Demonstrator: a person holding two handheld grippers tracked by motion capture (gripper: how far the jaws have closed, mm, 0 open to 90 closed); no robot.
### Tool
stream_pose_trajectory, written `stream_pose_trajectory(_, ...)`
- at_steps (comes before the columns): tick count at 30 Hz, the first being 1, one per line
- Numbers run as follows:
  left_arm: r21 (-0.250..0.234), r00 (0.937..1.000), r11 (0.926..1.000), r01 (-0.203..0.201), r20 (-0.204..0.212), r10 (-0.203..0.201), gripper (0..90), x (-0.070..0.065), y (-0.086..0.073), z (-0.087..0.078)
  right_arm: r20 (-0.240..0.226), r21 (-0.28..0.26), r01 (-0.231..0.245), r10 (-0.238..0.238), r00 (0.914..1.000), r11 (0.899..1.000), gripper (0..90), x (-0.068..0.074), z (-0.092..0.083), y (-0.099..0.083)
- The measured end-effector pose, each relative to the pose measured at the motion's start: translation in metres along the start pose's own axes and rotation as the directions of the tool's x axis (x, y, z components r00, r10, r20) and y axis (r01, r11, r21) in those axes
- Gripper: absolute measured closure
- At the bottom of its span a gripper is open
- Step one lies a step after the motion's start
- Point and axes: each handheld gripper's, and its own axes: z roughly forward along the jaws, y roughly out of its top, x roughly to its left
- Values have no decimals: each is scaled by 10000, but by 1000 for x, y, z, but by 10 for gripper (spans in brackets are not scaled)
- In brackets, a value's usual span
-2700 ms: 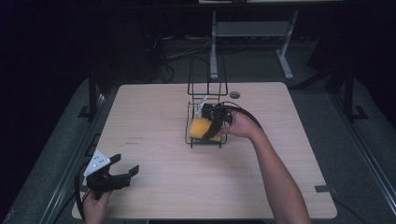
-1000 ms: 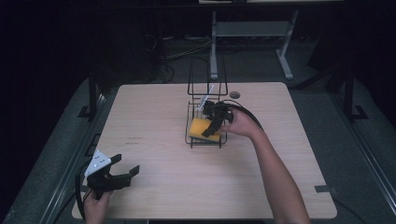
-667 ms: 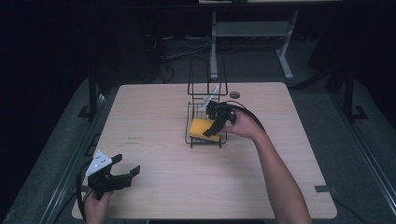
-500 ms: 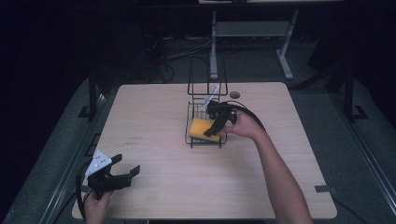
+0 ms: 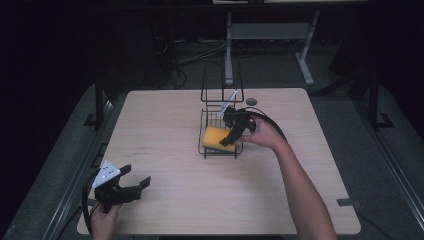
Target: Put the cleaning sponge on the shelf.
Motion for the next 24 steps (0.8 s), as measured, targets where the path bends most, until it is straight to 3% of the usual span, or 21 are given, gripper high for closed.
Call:
stream_pose_trajectory(12,5,10000,10000,-12,42,12,141,-1,0,1,133,87,237,-238,9996,9997,153,6,-3,-1)
stream_pose_trajectory(22,-1,10000,10000,-55,80,55,141,-2,0,1,103,-350,34,-30,9999,9994,154,8,-10,-11)
stream_pose_trajectory(24,-1,10000,10000,-55,70,55,140,-2,0,0,42,-212,-28,29,10000,9998,154,8,-9,-15)
